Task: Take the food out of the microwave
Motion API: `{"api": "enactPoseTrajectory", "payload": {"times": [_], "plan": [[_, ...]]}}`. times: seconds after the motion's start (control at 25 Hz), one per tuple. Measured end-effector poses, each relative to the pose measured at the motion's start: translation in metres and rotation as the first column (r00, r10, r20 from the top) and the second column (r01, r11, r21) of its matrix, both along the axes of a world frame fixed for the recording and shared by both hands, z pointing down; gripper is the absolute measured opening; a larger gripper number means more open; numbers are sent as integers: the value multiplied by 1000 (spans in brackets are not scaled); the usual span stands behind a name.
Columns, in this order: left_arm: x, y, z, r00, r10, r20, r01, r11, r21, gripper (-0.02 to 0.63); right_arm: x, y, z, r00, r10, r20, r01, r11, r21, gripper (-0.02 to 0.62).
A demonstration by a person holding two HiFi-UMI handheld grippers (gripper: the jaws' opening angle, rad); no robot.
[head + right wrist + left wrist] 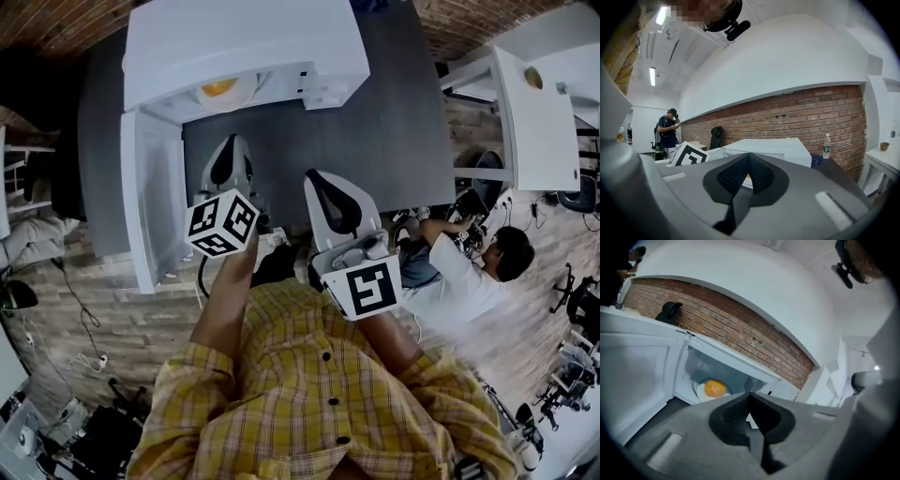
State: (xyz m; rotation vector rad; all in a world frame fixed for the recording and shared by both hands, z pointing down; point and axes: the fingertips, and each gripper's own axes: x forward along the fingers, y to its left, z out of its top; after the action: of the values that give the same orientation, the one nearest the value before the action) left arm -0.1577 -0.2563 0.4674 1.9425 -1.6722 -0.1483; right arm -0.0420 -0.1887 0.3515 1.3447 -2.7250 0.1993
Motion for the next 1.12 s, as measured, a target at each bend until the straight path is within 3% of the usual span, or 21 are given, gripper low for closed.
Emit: {"api": "enactPoseTrajectory", "payload": {"times": [0.2, 0.4, 0.64, 0.72, 0.88, 1.12], "plan": [[-9, -21, 28, 993, -23, -114, 18, 999, -37, 2, -4, -9, 4, 1000, 8, 5, -8, 1000, -8, 5], [-19, -37, 60, 966, -65, -249, 40, 994, -103, 1, -11, -11, 8, 1000, 12, 13, -12, 1000, -26, 5], [-24, -47, 87, 948, -82, -307, 28, 984, -176, 0, -15, -13, 11, 1000, 13, 1, -13, 999, -31, 5], [-26, -50, 93, 931, -97, -353, 33, 983, -182, 6, -16, -14, 11, 1000, 12, 1, -12, 1000, -29, 5], [-34, -58, 110, 851, -161, -501, 68, 978, -199, 20, -17, -15, 13, 1000, 2, -14, -2, 1000, -28, 5], [-51, -66, 137, 632, -275, -724, 148, 961, -235, 61, -12, -16, 17, 1000, 24, -14, -24, 999, -48, 5]]}}
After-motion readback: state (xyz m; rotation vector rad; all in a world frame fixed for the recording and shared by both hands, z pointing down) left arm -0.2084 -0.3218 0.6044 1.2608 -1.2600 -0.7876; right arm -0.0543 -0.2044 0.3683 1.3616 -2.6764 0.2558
